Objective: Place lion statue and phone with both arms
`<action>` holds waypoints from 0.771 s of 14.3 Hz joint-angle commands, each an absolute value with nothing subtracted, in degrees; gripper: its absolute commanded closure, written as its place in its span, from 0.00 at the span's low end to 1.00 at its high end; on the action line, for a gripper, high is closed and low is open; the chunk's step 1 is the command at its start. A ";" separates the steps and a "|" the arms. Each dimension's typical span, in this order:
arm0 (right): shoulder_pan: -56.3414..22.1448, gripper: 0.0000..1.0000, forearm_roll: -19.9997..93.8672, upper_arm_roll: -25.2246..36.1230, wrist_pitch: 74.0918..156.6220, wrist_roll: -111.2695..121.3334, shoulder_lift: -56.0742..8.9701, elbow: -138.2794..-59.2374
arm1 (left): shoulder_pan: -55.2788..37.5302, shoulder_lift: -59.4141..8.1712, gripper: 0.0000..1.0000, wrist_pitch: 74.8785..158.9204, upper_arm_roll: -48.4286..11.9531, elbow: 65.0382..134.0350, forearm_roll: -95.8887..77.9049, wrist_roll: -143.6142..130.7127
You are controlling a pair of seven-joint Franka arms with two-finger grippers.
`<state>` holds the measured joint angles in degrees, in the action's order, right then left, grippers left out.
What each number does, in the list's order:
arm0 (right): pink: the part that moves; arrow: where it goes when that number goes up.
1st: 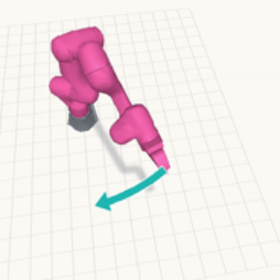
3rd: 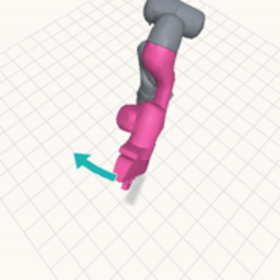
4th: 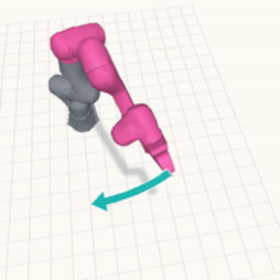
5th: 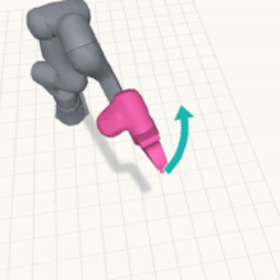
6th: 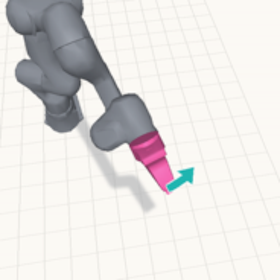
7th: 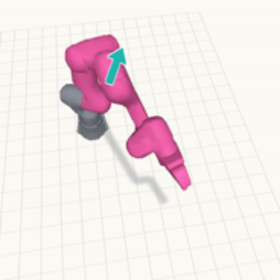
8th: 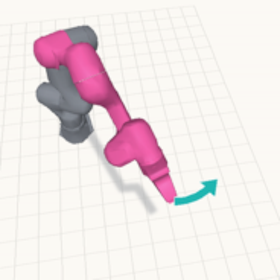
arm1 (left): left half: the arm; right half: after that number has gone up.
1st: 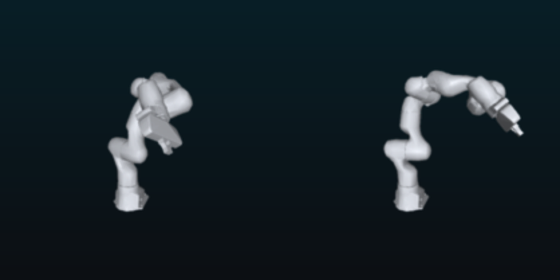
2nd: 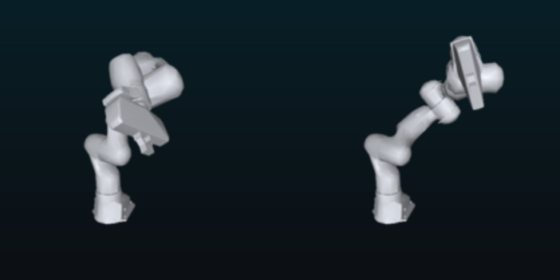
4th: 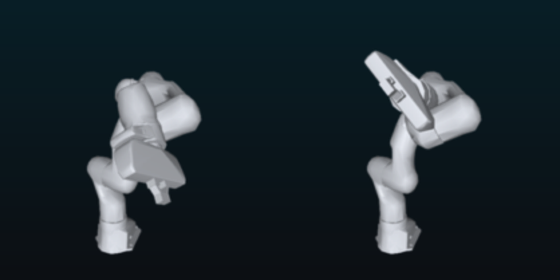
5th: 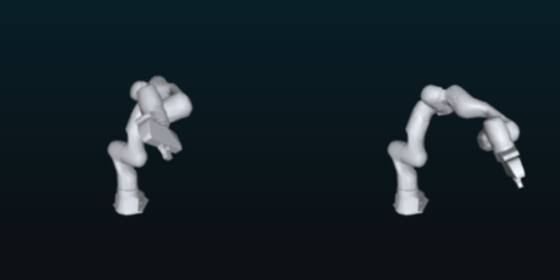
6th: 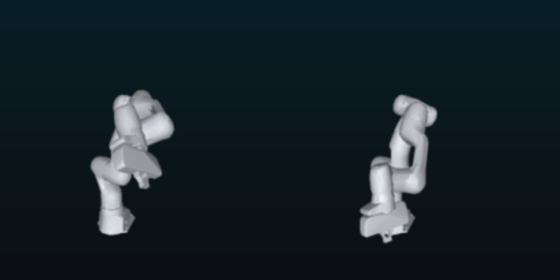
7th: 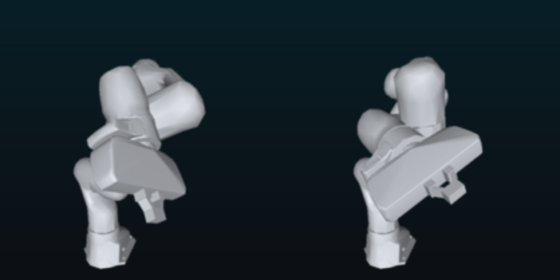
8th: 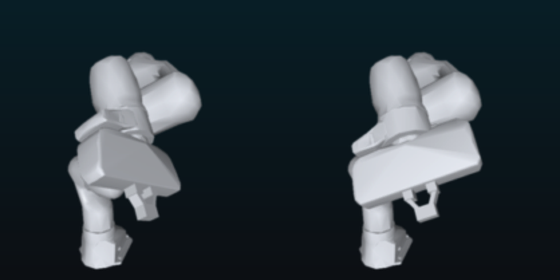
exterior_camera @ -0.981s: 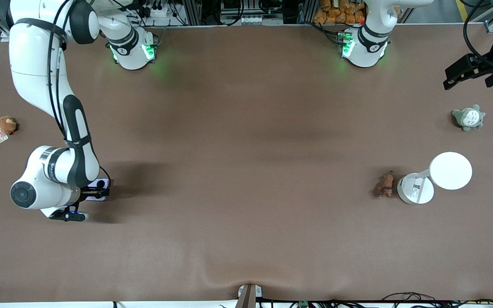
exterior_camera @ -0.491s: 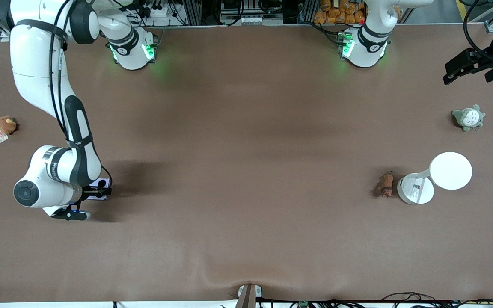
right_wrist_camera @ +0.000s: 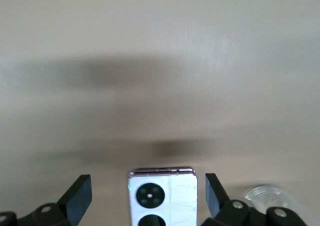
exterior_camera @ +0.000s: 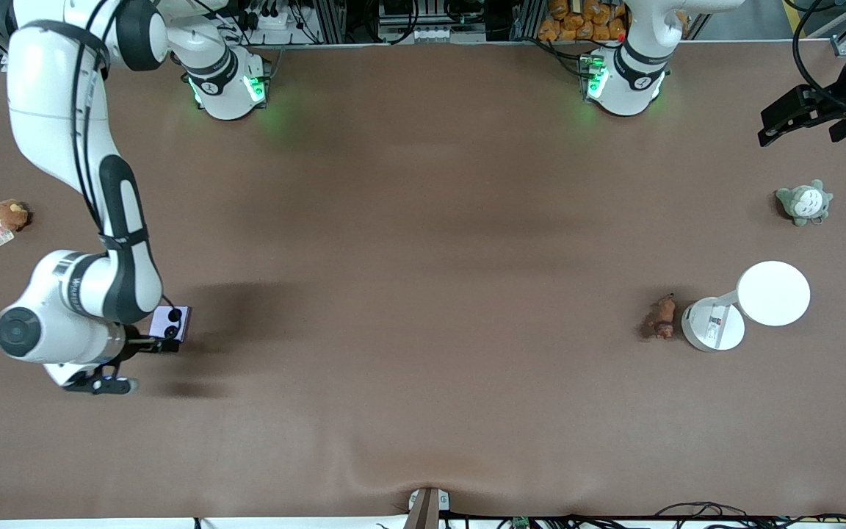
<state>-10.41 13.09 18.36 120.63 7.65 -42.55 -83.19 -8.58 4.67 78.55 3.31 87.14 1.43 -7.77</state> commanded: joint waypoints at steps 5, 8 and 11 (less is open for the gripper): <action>-11.07 0.00 11.25 18.19 106.82 8.88 -27.62 -83.58 | -8.53 5.54 0.00 77.78 3.78 87.80 0.53 -4.67; -10.20 0.00 10.29 17.23 100.57 8.70 -21.29 -84.98 | -8.61 5.36 0.00 77.78 3.87 87.63 0.62 -4.13; -5.91 0.00 6.34 10.32 98.88 7.83 -11.02 -92.69 | -8.61 5.36 0.00 78.48 3.87 88.50 1.05 -4.22</action>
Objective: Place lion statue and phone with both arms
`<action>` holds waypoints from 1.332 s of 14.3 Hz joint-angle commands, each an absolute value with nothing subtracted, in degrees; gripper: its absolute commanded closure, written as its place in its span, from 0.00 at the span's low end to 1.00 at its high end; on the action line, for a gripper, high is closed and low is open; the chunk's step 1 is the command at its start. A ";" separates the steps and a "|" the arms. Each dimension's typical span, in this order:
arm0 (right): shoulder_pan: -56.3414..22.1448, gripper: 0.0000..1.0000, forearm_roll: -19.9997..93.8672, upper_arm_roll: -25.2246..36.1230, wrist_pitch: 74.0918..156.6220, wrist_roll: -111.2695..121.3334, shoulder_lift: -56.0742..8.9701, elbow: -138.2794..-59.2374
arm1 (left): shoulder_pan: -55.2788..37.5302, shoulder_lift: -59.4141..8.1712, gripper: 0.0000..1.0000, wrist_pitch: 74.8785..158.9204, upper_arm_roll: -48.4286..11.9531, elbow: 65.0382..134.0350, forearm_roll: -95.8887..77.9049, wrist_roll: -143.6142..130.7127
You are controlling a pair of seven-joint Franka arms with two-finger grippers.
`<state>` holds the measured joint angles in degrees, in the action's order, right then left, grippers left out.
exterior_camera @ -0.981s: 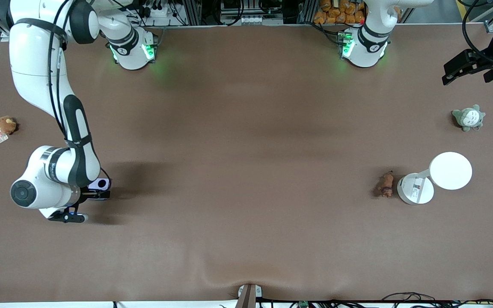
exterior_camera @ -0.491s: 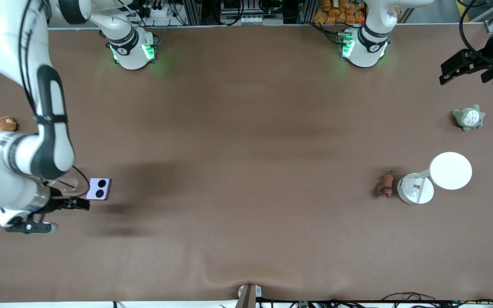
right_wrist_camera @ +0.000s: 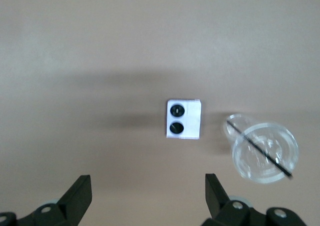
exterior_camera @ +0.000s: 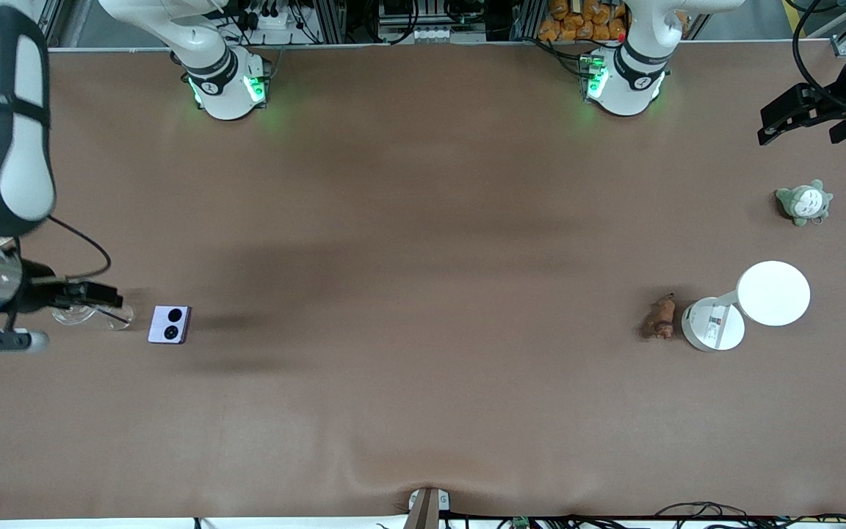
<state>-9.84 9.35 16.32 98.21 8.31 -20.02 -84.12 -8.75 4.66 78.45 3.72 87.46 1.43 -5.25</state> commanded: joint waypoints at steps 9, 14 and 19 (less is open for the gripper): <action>0.44 0.00 1.23 3.60 87.81 3.43 -0.09 -92.29 | -8.53 5.01 0.00 79.98 3.96 88.95 1.58 -4.13; 0.35 0.00 1.23 6.67 86.75 4.13 1.40 -92.11 | -8.61 5.36 0.00 79.89 3.60 89.65 1.67 -4.22; 0.70 0.00 2.02 6.59 84.20 4.13 2.46 -92.11 | -8.79 5.45 0.00 79.89 3.52 89.38 0.88 -4.39</action>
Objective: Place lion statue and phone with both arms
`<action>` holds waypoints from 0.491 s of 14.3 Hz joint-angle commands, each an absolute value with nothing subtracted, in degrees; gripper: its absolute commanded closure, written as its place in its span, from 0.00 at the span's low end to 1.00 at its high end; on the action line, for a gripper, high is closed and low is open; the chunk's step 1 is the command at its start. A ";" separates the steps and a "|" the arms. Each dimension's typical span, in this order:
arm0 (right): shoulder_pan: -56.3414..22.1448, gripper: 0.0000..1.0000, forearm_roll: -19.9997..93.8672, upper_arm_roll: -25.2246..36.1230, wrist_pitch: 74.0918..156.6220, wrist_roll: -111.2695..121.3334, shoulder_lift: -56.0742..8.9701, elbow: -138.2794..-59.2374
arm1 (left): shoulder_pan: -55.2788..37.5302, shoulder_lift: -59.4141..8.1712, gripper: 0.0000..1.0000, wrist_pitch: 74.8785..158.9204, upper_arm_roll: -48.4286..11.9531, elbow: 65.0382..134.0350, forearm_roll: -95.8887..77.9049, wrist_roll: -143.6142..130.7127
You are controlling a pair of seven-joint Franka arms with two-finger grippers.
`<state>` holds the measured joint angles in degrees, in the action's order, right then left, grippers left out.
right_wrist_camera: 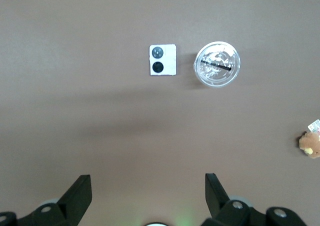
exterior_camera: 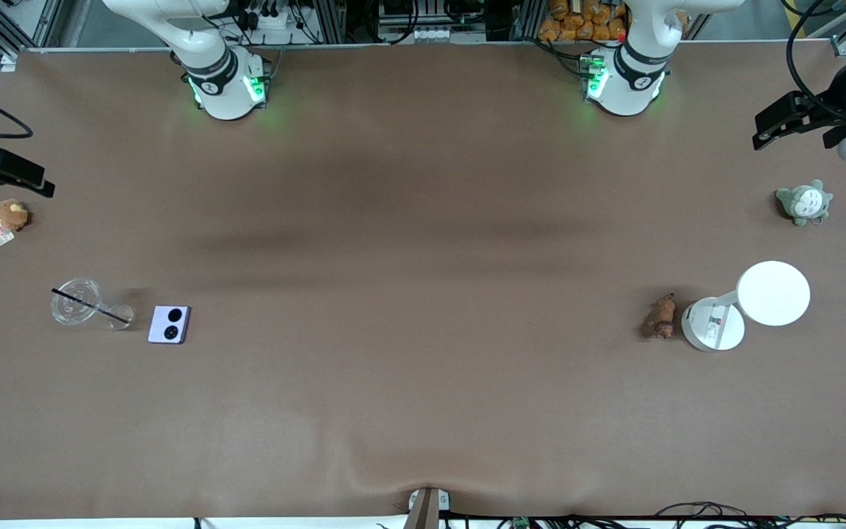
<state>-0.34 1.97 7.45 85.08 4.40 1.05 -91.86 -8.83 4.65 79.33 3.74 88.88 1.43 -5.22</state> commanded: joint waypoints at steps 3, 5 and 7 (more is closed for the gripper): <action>0.53 0.00 2.46 6.15 84.11 4.22 2.72 -92.11 | -9.05 4.92 0.00 79.89 3.60 88.60 0.88 -4.39; 0.44 0.00 2.37 5.10 83.94 4.22 2.99 -92.11 | -9.23 4.92 0.00 79.89 3.60 88.51 0.88 -5.09; 0.61 0.00 2.20 3.44 83.33 3.52 3.08 -92.11 | -8.97 4.75 0.00 79.89 3.60 88.33 0.88 -4.83</action>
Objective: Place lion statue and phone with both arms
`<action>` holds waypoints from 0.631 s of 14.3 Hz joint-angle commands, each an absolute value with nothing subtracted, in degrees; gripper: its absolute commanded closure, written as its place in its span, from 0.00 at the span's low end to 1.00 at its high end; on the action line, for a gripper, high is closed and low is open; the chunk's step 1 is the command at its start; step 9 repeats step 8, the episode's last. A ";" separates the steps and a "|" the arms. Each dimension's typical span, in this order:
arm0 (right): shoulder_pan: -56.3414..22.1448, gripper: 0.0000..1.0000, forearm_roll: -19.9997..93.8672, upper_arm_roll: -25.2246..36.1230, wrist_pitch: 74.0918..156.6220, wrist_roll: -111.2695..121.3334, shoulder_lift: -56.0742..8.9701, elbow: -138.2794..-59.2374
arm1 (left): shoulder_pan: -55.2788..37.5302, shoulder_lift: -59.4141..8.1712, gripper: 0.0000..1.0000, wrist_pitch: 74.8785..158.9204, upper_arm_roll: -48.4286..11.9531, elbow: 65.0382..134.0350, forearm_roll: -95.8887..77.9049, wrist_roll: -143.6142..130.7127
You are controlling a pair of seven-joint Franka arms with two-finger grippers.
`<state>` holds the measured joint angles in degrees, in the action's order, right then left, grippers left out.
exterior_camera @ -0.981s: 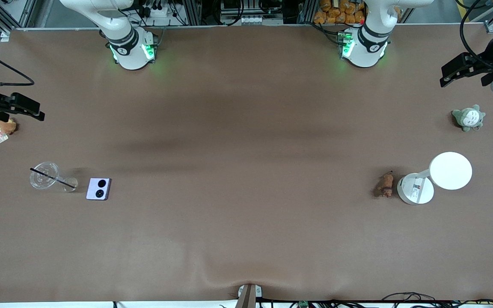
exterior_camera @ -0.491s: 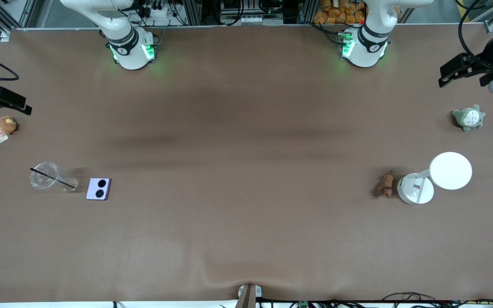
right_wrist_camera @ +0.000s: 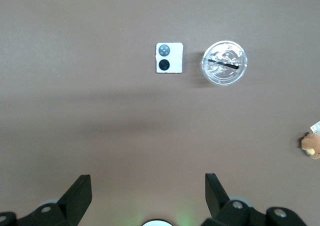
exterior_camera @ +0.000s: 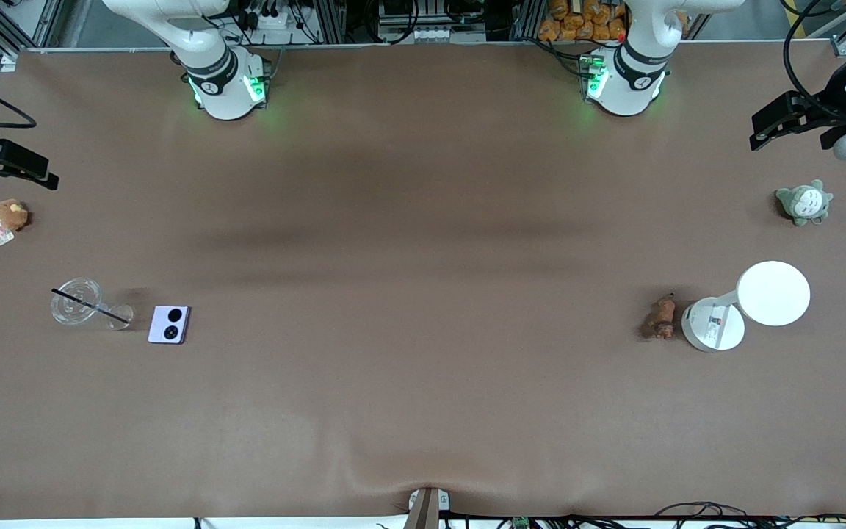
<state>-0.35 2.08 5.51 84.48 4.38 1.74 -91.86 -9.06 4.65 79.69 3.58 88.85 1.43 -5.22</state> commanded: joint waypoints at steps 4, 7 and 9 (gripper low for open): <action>0.62 0.00 1.76 3.34 83.14 3.52 3.16 -92.02 | -8.88 4.13 0.00 79.89 3.60 87.89 0.88 -4.83; 0.53 0.00 1.58 3.34 83.14 3.52 3.16 -91.85 | -9.05 4.13 0.00 79.89 3.60 87.80 0.79 -5.10; 0.53 0.00 1.50 3.34 83.14 3.52 3.08 -91.67 | -9.05 4.13 0.00 79.81 3.60 87.89 0.70 -5.10</action>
